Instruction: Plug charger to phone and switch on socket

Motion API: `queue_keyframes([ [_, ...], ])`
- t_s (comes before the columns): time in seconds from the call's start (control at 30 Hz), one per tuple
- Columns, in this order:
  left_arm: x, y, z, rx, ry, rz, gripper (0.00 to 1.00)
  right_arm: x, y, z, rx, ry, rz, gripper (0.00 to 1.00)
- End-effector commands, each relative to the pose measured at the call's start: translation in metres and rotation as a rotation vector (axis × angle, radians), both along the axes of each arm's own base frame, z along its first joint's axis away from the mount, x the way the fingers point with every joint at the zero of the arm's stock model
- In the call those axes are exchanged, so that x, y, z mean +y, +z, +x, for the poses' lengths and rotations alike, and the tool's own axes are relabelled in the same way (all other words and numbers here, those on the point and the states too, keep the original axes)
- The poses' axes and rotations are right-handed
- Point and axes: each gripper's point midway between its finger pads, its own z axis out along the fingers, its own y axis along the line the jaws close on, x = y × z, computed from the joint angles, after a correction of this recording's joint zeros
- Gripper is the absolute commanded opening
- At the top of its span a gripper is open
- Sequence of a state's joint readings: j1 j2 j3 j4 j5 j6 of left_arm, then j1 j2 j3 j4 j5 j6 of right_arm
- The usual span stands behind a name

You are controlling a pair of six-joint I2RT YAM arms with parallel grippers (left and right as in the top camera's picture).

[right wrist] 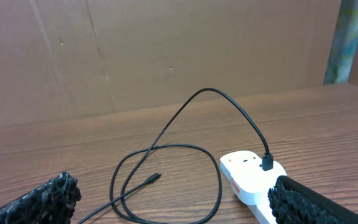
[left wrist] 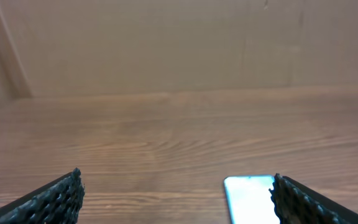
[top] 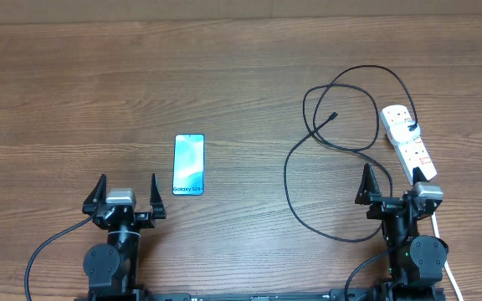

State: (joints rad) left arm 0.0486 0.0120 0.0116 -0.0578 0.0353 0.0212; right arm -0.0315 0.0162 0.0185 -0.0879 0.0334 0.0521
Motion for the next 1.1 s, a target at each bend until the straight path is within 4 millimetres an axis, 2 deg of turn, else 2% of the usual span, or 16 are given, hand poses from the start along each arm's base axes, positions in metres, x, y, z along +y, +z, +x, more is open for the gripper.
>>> queue_keyframes([
  [0.0,-0.01,0.001,0.0,-0.009,-0.054,-0.142,0.99,-0.001,-0.003,0.001,0.004,-0.005,-0.001,1.0],
  [0.13,-0.01,0.011,-0.001,-0.026,-0.051,-0.277,1.0,-0.001,-0.003,0.001,0.004,-0.004,-0.001,1.0],
  [0.3,-0.011,0.036,-0.005,-0.076,-0.063,-0.297,1.0,-0.001,-0.003,0.001,0.004,-0.005,-0.001,1.0],
  [0.53,-0.01,0.104,-0.017,-0.19,-0.071,-0.304,1.0,-0.001,-0.003,0.001,0.004,-0.004,-0.001,1.0],
  [0.63,-0.011,0.132,-0.016,-0.194,-0.075,-0.303,1.0,-0.001,-0.003,0.001,0.004,-0.004,-0.001,1.0],
  [0.77,-0.021,0.168,-0.002,-0.161,-0.138,-0.303,1.0,-0.001,-0.003,0.001,0.004,-0.004,-0.001,1.0],
  [0.9,-0.037,0.205,0.025,-0.078,-0.231,-0.311,1.0,-0.001,-0.003,0.001,0.004,-0.004,-0.001,1.0],
  [1.0,-0.045,0.214,0.05,0.074,-0.25,-0.337,1.0,-0.001,-0.003,0.001,0.004,-0.004,-0.001,1.0],
  [1.07,-0.051,0.211,0.065,0.212,-0.242,-0.355,1.0,-0.001,-0.003,0.001,0.004,-0.004,-0.001,1.0],
])
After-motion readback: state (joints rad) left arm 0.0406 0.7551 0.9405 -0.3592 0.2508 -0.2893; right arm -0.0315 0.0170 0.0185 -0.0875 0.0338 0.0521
